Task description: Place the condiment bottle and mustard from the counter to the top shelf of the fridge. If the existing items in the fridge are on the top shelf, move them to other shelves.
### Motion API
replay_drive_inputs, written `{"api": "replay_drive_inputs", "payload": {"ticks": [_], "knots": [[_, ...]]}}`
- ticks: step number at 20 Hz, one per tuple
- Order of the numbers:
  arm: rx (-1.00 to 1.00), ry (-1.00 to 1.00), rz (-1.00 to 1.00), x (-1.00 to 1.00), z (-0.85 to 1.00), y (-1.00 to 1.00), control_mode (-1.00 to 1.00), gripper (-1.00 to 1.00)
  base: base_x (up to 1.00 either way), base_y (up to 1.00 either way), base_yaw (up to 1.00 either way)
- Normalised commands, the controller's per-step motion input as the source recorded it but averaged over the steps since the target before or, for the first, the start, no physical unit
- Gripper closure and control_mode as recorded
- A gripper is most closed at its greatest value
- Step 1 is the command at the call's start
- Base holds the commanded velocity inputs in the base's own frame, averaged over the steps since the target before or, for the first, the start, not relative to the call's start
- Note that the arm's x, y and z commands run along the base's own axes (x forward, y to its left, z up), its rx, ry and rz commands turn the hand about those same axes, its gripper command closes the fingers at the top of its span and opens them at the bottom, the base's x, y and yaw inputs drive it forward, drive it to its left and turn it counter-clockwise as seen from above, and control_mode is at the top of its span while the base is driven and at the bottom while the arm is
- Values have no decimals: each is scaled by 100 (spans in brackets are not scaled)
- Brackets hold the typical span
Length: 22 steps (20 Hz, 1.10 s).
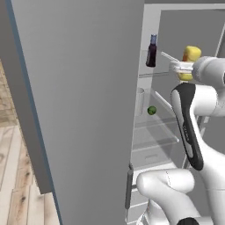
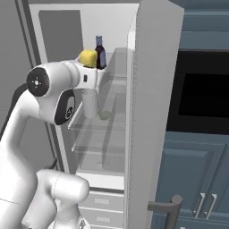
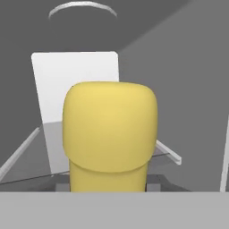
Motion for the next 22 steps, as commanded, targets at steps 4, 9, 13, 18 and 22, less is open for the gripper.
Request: {"api": "replay_drive_inputs", "payload": {"ticks": [4, 9, 13, 18, 22], "knots": [[0, 6, 0, 49, 0, -6, -100, 100, 0, 0, 0], [0, 0, 0, 33, 0, -10, -100, 100, 0, 0, 0], [0, 0, 0, 64, 0, -3, -100, 100, 0, 0, 0], [0, 0, 0, 72, 0, -6, -100, 100, 0, 0, 0], [0, 0, 0, 66, 0, -18, -100, 100, 0, 0, 0]]}}
